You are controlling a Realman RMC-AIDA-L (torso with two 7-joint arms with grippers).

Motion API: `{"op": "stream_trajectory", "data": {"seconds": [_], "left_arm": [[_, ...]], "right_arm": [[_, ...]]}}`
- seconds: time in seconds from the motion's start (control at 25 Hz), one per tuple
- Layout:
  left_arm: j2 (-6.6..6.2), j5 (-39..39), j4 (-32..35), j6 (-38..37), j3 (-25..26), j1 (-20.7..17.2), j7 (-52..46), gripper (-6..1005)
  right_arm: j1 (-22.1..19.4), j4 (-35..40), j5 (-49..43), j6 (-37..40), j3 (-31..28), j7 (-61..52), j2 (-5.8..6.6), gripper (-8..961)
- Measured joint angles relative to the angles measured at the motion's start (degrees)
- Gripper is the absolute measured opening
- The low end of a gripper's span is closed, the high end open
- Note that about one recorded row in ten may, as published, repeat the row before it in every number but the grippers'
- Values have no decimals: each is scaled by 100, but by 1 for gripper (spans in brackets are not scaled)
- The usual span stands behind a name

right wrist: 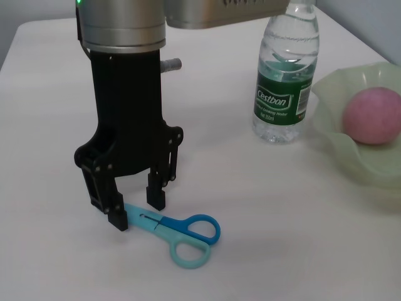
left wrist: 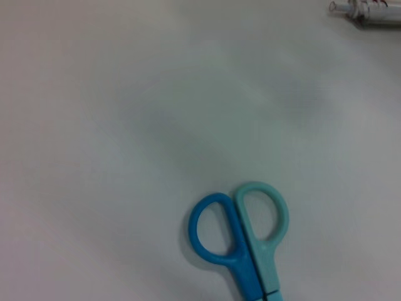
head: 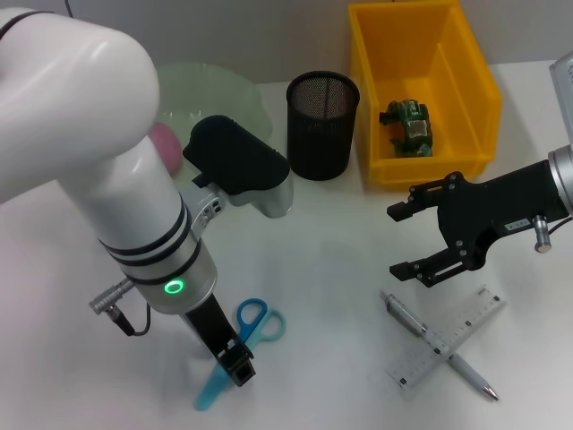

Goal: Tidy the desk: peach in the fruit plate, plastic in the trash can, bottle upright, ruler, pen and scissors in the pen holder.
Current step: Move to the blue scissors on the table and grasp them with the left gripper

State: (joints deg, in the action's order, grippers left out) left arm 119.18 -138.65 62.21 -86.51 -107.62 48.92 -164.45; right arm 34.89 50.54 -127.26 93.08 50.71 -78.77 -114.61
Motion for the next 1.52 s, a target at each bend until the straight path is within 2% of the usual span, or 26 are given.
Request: {"op": "stream_trajectory", "data": {"seconds": [1.0,1.24,1.52], "left_arm": [[0,-28,-49,144,-126,-63,-25,443],[0,-39,-90,162,-139,-68,-17,336],[0,-40,-90,162,-162,-62,-14,342]], "right_arm": [[8,-1,4,0,-9,8,0,818],[7,-1,4,0,-9,11,0,817],[3,14,14,20,-9,10,0,817]]}}
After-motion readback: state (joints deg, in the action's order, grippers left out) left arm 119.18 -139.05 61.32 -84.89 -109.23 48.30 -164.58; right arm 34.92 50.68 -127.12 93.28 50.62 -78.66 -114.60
